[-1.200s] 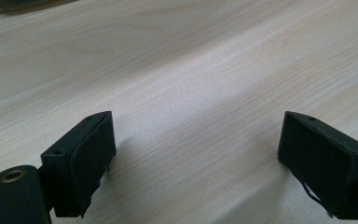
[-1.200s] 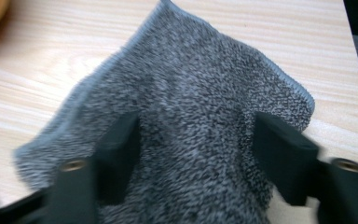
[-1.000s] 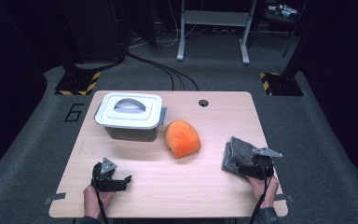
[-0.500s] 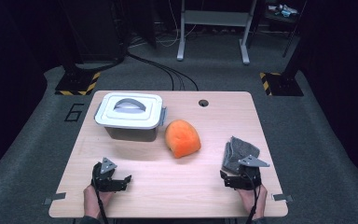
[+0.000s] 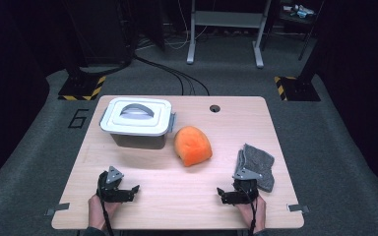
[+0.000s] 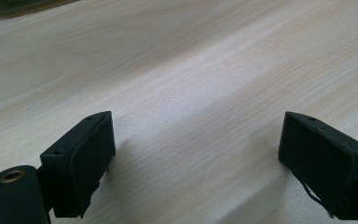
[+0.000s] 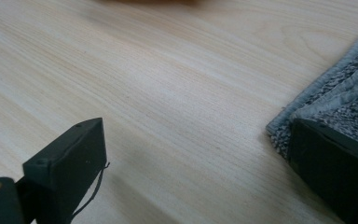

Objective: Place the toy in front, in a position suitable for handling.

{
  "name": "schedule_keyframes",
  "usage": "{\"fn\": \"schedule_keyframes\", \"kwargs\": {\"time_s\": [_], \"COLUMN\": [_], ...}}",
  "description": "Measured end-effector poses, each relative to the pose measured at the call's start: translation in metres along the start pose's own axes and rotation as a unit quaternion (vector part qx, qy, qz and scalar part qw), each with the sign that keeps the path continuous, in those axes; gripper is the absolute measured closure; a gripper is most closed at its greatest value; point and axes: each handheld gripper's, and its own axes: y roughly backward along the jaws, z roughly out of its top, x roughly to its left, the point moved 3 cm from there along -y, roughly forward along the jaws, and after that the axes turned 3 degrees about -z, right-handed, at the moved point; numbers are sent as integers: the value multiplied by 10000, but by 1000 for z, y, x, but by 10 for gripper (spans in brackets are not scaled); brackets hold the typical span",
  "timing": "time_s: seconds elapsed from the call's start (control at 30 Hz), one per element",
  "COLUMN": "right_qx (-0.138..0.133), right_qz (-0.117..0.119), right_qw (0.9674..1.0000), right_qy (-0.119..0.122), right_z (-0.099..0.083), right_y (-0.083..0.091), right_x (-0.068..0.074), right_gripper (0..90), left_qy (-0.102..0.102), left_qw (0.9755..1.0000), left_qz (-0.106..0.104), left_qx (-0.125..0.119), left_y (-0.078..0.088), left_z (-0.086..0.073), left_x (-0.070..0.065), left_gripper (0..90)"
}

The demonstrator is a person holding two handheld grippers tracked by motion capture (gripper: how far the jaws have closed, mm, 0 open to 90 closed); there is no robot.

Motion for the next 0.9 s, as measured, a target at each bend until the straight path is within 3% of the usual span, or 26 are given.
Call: {"fn": "schedule_keyframes", "kwargs": {"time_s": [0.27,0.37,0.47,0.9], "right_qx": [80,104,140,190], "right_qz": [-17,-21,-72,-65], "right_qw": [9999,9999,9996,9997], "right_qy": [105,73,214,141], "right_z": [0,-1,-1,-2], "right_y": [-3,-4,-5,-4], "right_x": [1,1,3,3], "right_gripper": [39,43,43,45], "left_qy": [40,8,-22,-401], "left_qw": [9999,9996,9990,9963], "left_qz": [-76,-208,-349,-646], "left_qx": [-113,-182,-263,-395], "left_y": [-2,-3,-5,-16], "left_z": [8,18,28,64], "left_x": [-6,-11,-16,-39], "left_gripper": [106,107,108,120]}}
